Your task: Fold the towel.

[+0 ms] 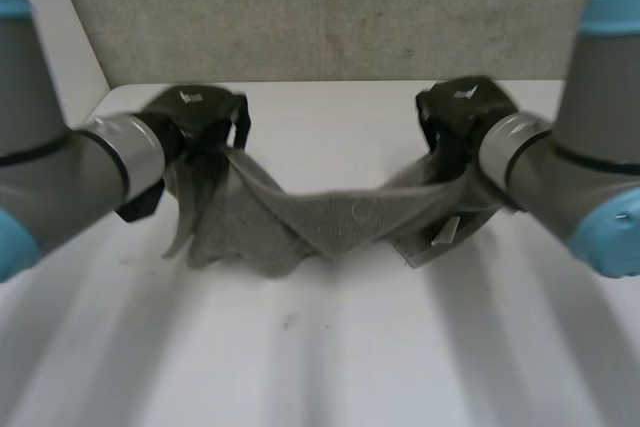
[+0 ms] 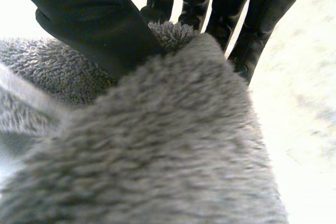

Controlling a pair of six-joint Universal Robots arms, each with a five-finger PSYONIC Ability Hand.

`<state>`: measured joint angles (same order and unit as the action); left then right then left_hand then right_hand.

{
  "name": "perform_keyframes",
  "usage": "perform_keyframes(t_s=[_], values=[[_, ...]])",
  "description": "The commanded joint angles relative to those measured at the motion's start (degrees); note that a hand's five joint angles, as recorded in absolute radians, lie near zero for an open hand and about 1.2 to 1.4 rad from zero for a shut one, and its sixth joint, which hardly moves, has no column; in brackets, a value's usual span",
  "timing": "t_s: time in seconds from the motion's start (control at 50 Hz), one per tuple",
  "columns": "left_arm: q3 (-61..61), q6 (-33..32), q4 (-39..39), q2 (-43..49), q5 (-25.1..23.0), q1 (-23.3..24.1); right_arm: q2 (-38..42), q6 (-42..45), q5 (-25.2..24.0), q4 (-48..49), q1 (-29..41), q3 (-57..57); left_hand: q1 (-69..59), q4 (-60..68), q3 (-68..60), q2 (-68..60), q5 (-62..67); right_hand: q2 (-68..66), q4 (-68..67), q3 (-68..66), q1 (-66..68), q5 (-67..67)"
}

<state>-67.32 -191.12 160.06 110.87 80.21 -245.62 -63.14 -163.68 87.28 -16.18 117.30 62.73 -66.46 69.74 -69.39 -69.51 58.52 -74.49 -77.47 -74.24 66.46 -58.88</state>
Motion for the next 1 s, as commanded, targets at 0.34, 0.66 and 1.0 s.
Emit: perform_keyframes(t_s=[0.34,0.66,1.0], values=[[20.6,0.0,25.4,4.1,3.5,-0.4,-0.2,-1.4,2.5,39.8,0.9,-2.9,-13.5,10.3,-10.6,-10.5,11.5,-5.5,-2.5,-5.8,13.5,-11.1],[-16.9,-13.9,24.2,9.7,3.2,0.6,17.4,8.0,-1.5,10.6,1.0,-2.4,-3.7,0.4,-0.8,-0.7,1.7,-5.5,-2.5,-5.8,13.5,-11.1],[-22.9,-14.2,23.5,-2.1,2.8,2.3,8.0,6.8,-0.4,9.2,0.1,7.5,51.0,-54.3,53.9,54.1,-53.1,-5.5,-2.5,-5.8,13.5,-11.1]])
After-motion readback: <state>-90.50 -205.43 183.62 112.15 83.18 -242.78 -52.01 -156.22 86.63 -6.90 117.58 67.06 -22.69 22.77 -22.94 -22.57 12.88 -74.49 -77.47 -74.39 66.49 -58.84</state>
